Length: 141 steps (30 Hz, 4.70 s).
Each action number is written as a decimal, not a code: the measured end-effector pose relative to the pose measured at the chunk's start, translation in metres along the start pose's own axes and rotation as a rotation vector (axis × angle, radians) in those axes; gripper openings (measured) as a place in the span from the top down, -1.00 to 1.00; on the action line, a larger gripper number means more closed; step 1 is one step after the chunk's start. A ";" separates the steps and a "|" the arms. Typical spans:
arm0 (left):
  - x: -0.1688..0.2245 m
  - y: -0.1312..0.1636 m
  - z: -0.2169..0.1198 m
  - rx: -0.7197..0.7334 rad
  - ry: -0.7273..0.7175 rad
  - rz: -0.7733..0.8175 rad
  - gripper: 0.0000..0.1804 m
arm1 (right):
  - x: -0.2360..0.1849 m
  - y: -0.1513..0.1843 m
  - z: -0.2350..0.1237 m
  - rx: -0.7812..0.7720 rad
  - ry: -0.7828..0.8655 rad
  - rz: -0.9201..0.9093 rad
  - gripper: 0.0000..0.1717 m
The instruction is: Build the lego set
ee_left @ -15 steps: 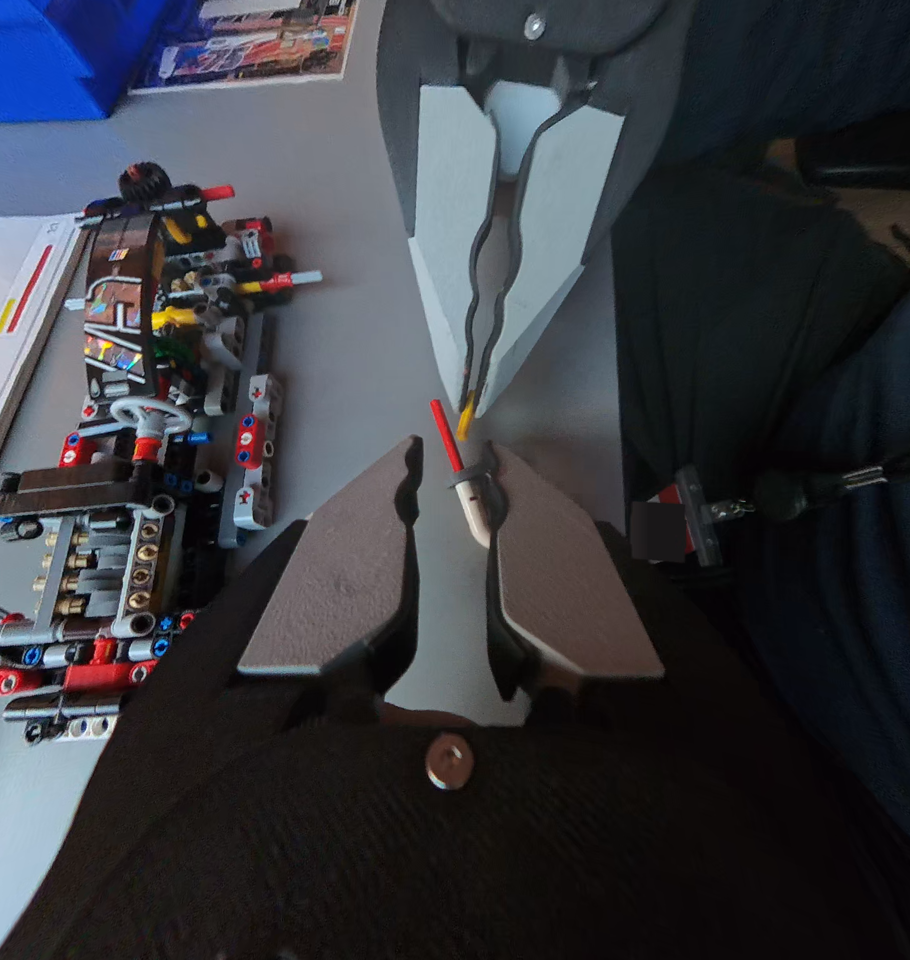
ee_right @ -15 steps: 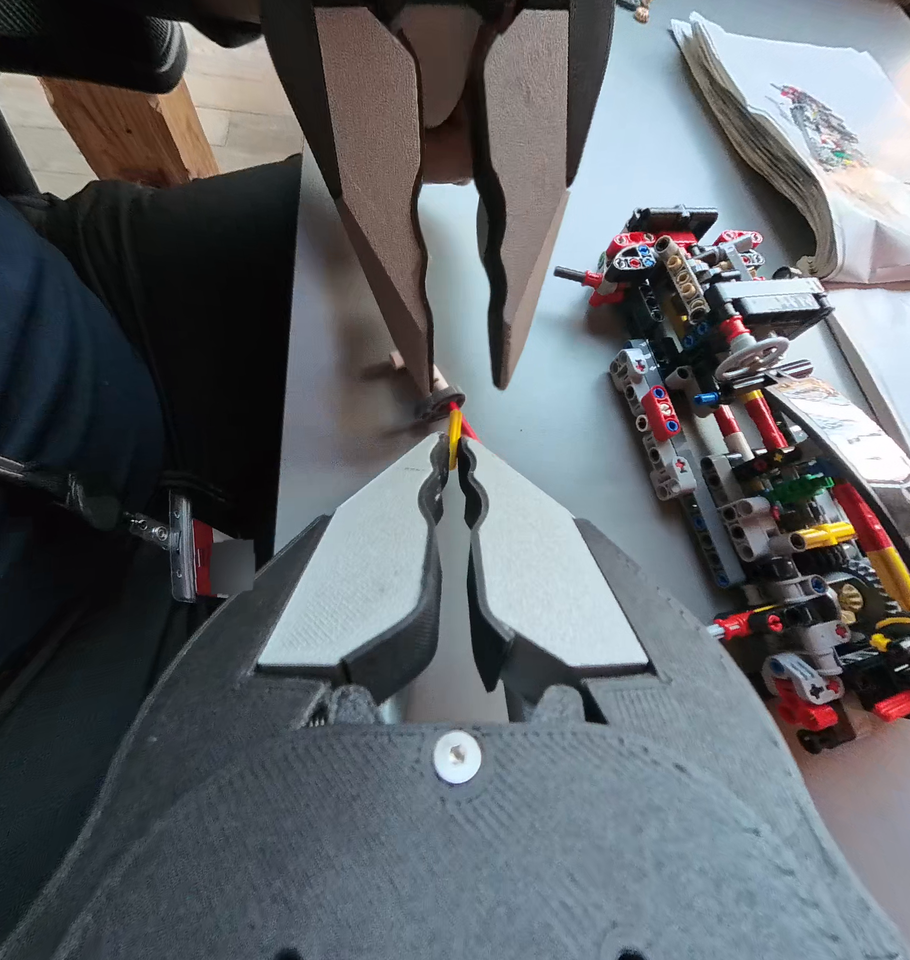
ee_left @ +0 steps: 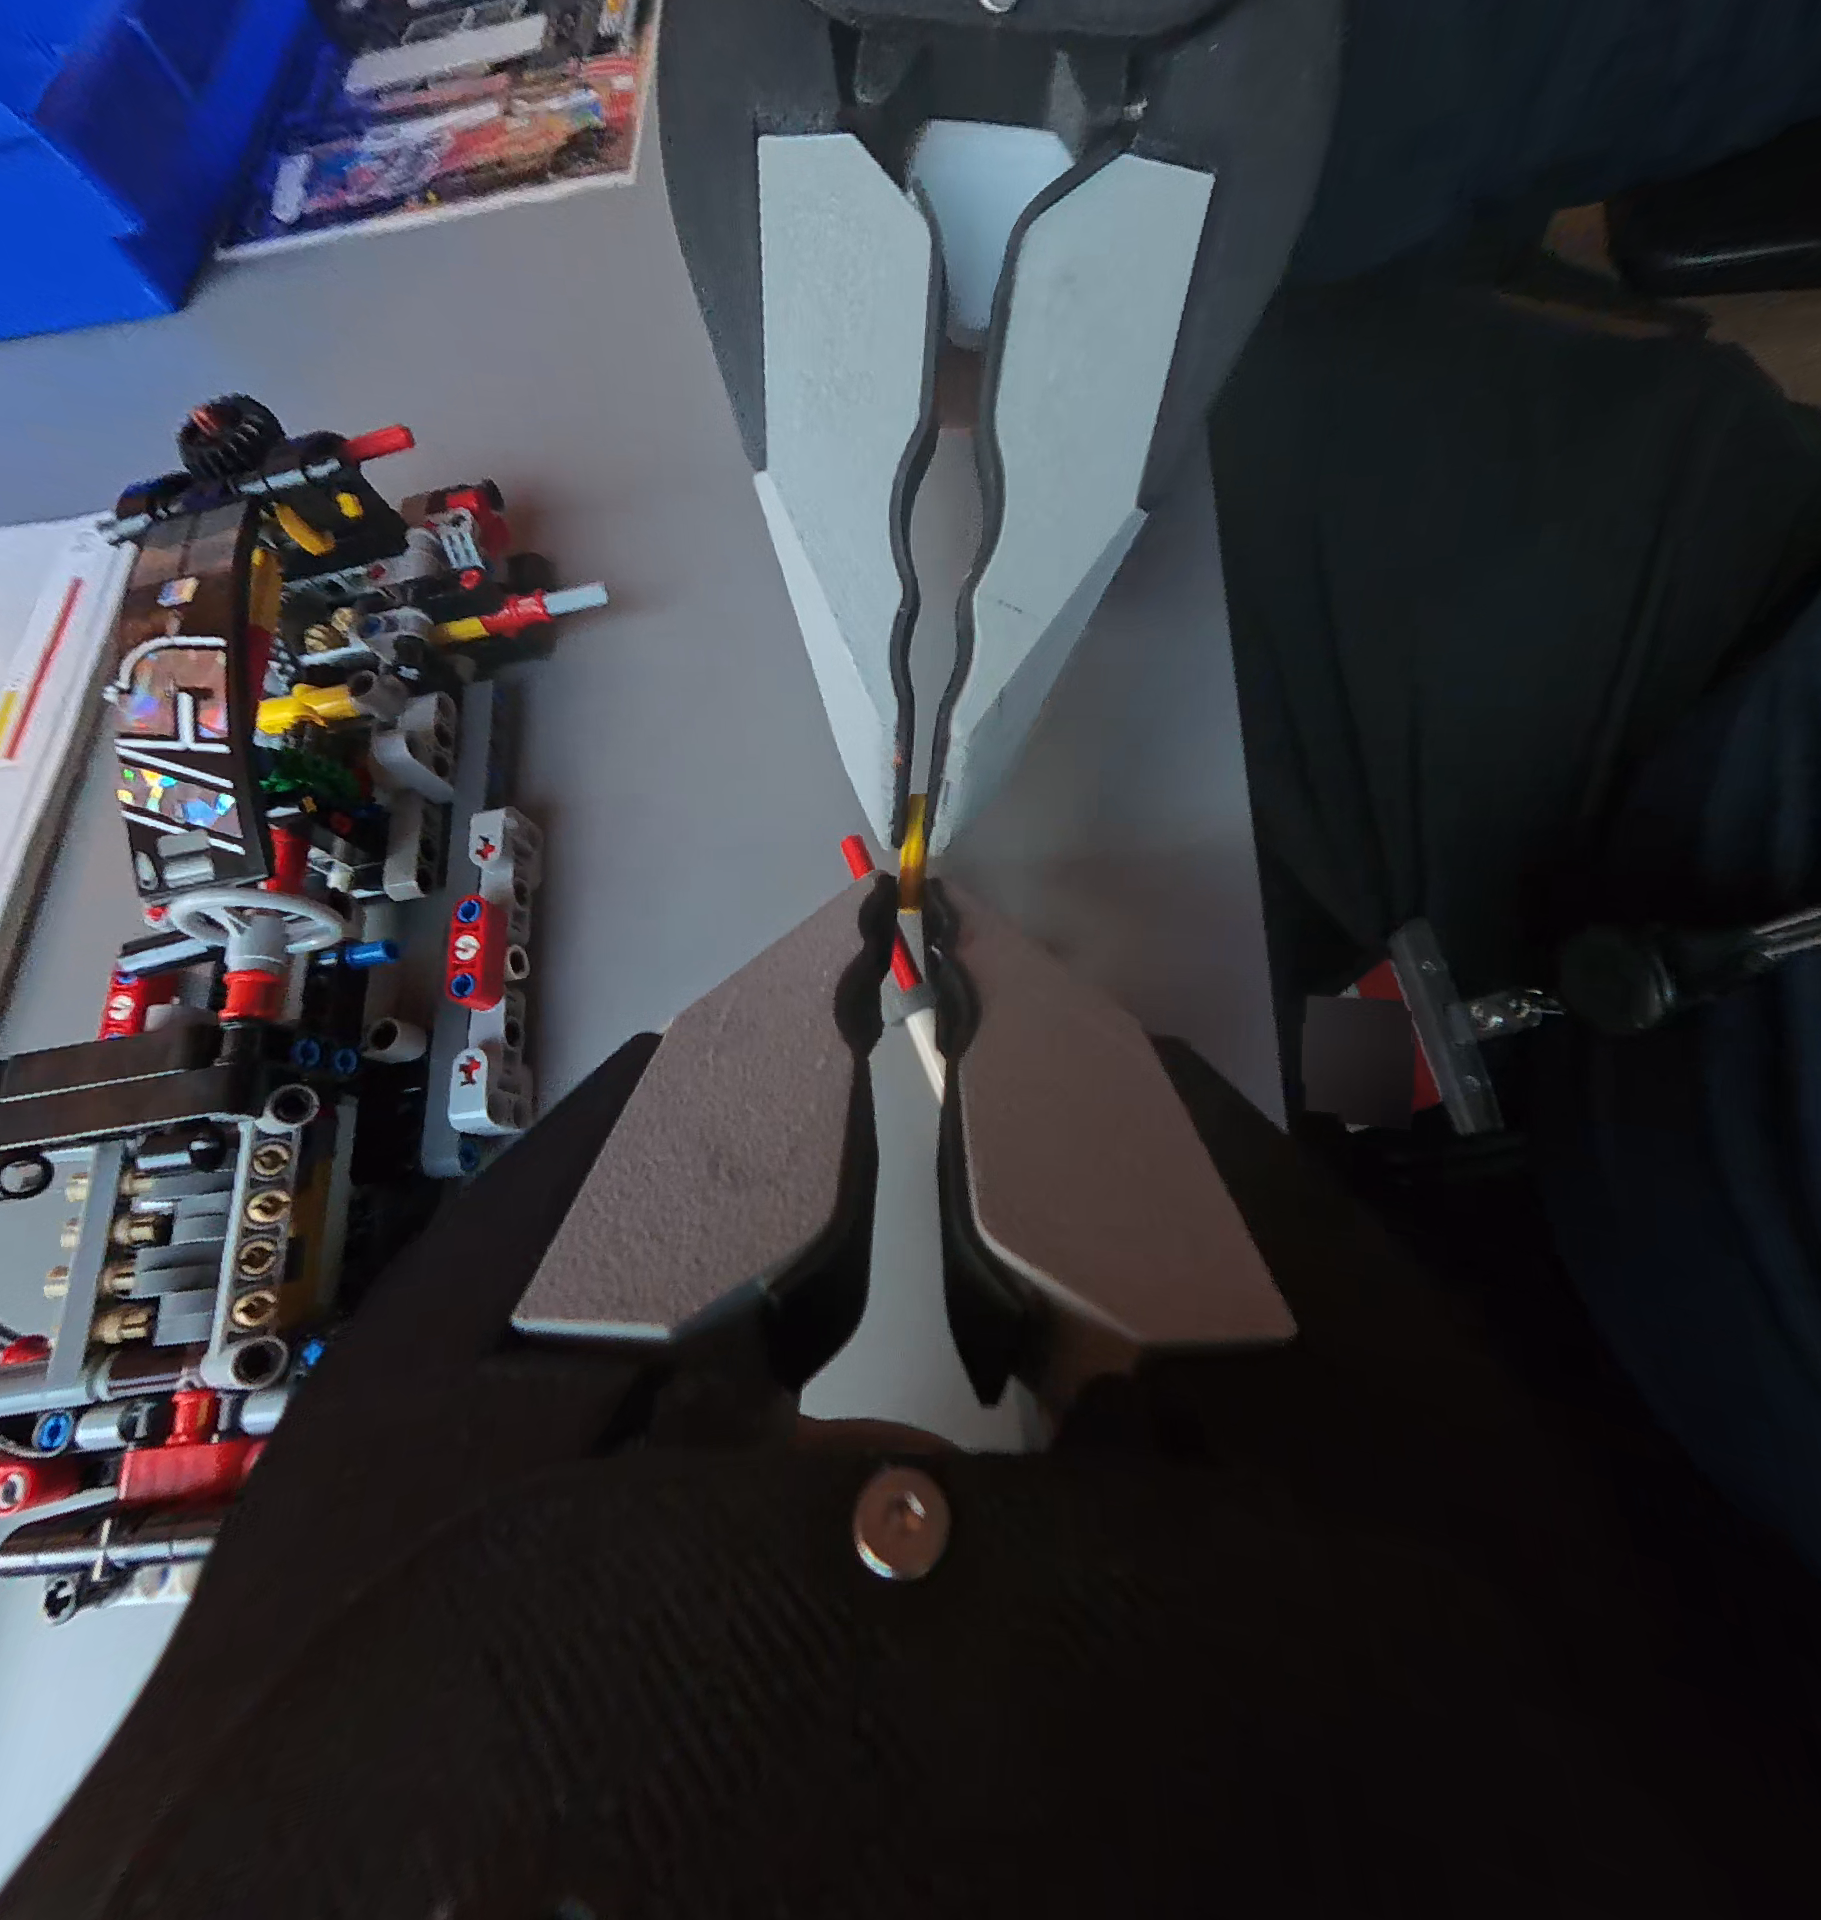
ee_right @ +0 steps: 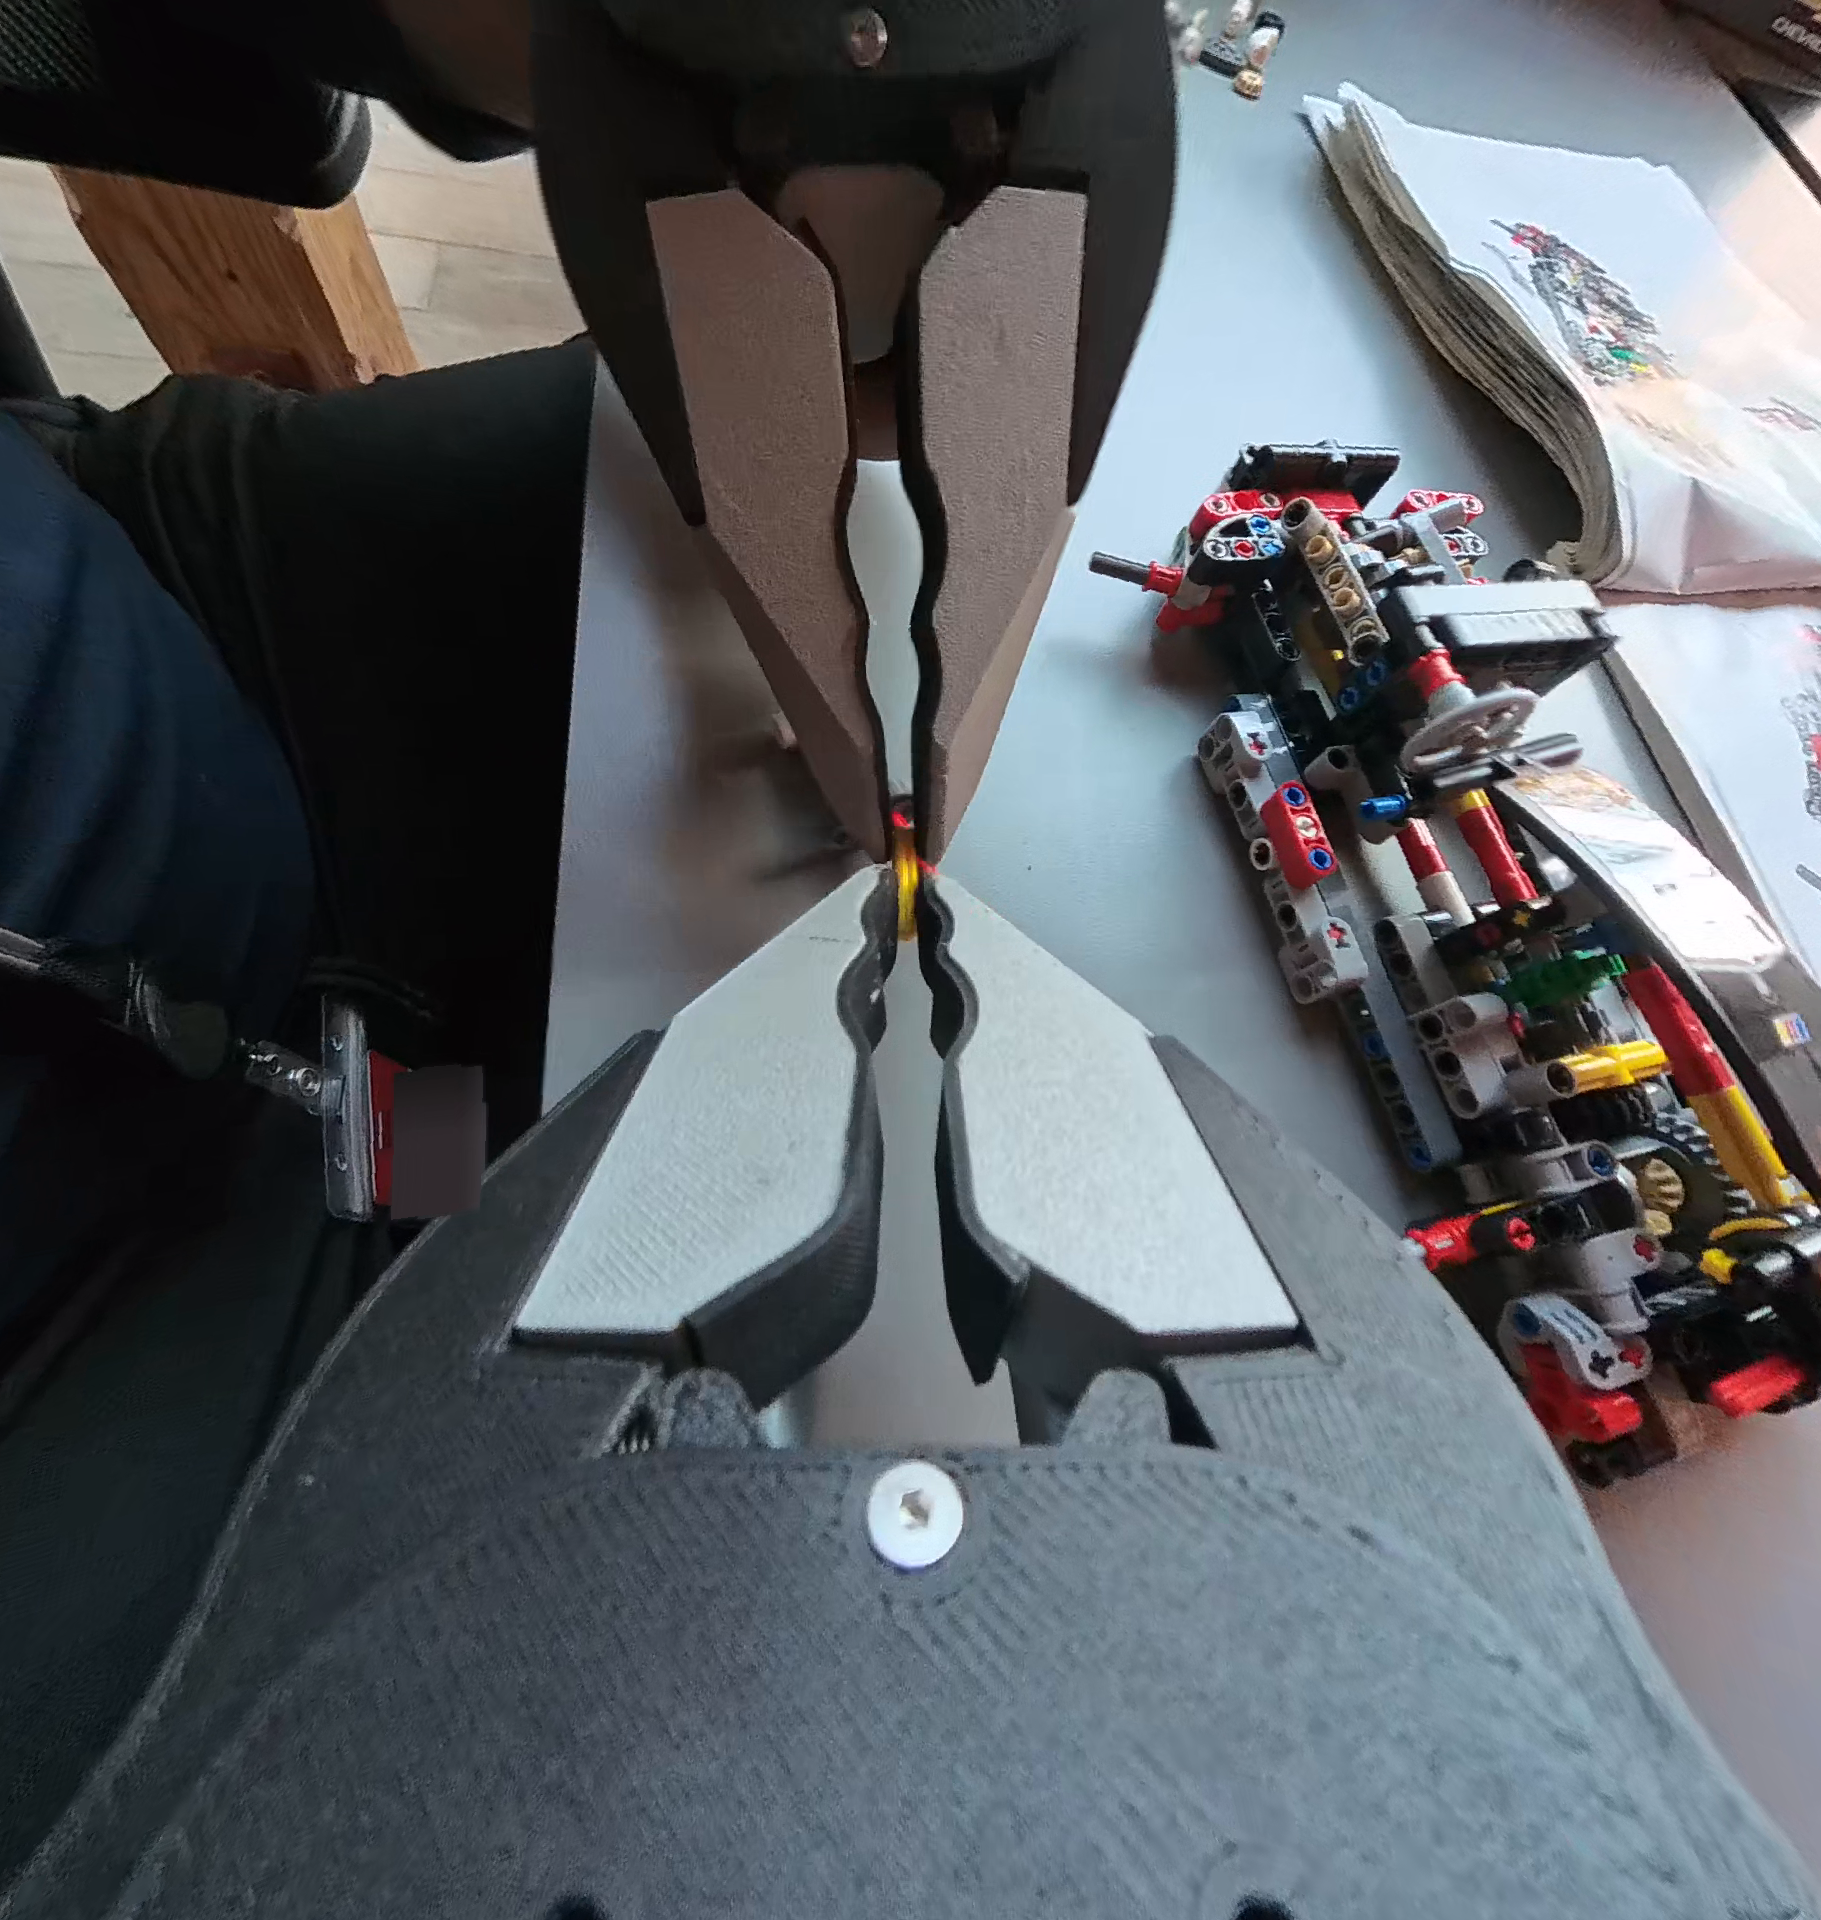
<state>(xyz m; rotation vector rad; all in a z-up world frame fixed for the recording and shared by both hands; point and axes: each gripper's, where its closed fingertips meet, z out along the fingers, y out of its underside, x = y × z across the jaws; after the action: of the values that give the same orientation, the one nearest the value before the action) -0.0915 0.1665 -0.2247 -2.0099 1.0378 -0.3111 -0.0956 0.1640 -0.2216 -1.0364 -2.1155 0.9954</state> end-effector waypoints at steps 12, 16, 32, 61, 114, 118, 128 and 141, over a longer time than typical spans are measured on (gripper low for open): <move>-0.022 -0.023 -0.011 0.122 -0.283 0.178 0.98 | 0.018 -0.008 -0.022 0.160 -0.137 0.478 0.98; -0.023 -0.028 -0.014 0.149 -0.314 0.185 0.98 | 0.019 -0.018 -0.027 0.242 -0.166 0.532 1.00; -0.027 -0.028 -0.012 0.148 -0.330 0.137 0.98 | 0.027 -0.021 -0.023 0.271 -0.170 0.630 0.97; -0.030 -0.030 -0.011 0.157 -0.346 0.108 0.98 | 0.031 -0.021 -0.023 0.287 -0.175 0.670 0.98; -0.007 0.032 -0.010 -0.154 -0.250 -0.080 0.94 | -0.013 0.001 0.005 0.078 -0.246 0.993 0.98; -0.007 0.032 -0.011 -0.143 -0.270 -0.069 0.94 | -0.007 0.002 0.005 0.096 -0.216 1.012 0.99; -0.007 0.032 -0.010 -0.162 -0.341 -0.030 0.94 | -0.006 -0.002 0.008 0.149 -0.304 1.216 0.99; 0.000 0.025 -0.009 -0.123 -0.300 -0.098 0.76 | -0.005 0.002 0.012 0.118 -0.278 1.220 0.99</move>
<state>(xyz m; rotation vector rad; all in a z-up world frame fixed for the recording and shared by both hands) -0.1100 0.1539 -0.2380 -2.1416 0.7881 0.0061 -0.1007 0.1561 -0.2304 -2.2950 -1.4265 1.8319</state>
